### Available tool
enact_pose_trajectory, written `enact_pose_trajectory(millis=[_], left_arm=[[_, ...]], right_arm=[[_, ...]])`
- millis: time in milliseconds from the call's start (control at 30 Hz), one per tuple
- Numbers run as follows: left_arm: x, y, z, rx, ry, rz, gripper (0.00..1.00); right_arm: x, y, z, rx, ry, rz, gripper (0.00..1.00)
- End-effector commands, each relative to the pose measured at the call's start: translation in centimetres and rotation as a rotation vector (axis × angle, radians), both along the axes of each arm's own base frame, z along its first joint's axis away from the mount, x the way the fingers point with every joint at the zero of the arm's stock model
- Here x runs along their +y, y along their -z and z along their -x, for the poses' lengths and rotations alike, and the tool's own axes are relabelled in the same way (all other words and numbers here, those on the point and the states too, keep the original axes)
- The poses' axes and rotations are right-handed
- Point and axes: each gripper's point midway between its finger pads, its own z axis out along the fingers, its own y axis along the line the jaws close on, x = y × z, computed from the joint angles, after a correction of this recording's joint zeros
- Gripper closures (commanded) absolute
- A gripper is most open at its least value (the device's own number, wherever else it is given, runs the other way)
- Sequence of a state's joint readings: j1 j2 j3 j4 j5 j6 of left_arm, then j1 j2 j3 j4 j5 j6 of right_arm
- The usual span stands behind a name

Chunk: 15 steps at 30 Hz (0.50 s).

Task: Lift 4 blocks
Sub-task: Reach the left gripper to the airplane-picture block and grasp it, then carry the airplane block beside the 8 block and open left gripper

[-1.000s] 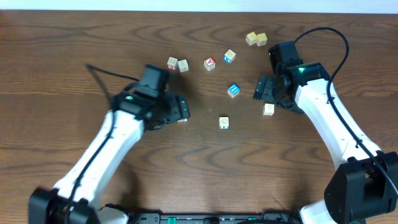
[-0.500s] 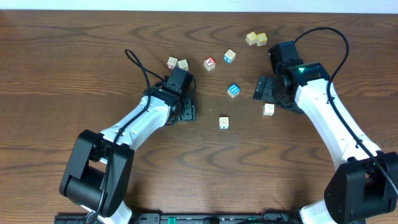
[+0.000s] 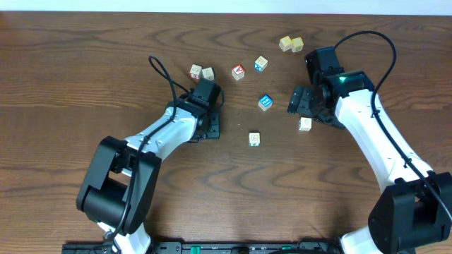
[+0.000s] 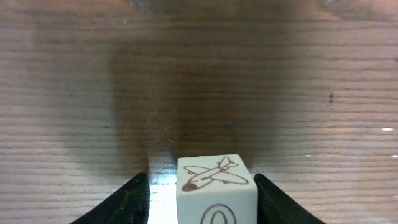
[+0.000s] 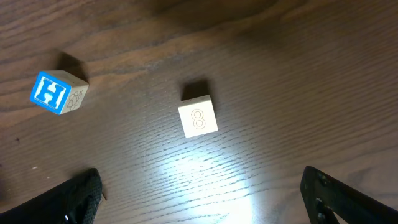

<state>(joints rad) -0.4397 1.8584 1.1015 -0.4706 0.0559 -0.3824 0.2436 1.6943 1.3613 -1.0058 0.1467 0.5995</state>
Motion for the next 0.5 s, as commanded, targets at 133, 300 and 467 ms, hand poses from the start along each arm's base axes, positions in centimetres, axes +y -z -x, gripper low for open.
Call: enact_pose_trajectory(millis=[133,300,467], left_arm=[[0.0,0.7,0.4,0.022,0.014,-0.006,0.62],[-0.3,0.7,0.6,0.032,0.018,0.012,0.77],[-2.9,-0.4,2.2,0.101,0.064,0.173,0.81]], right_arm=[[-0.2,-0.6,-0.2,-0.021,0.021,-0.006,0.01],[-0.2,-0.6,-0.2,-0.02,0.021,-0.006,0.01],[-0.2,-0.6,-0.2,-0.02,0.021,-0.006,0.01]])
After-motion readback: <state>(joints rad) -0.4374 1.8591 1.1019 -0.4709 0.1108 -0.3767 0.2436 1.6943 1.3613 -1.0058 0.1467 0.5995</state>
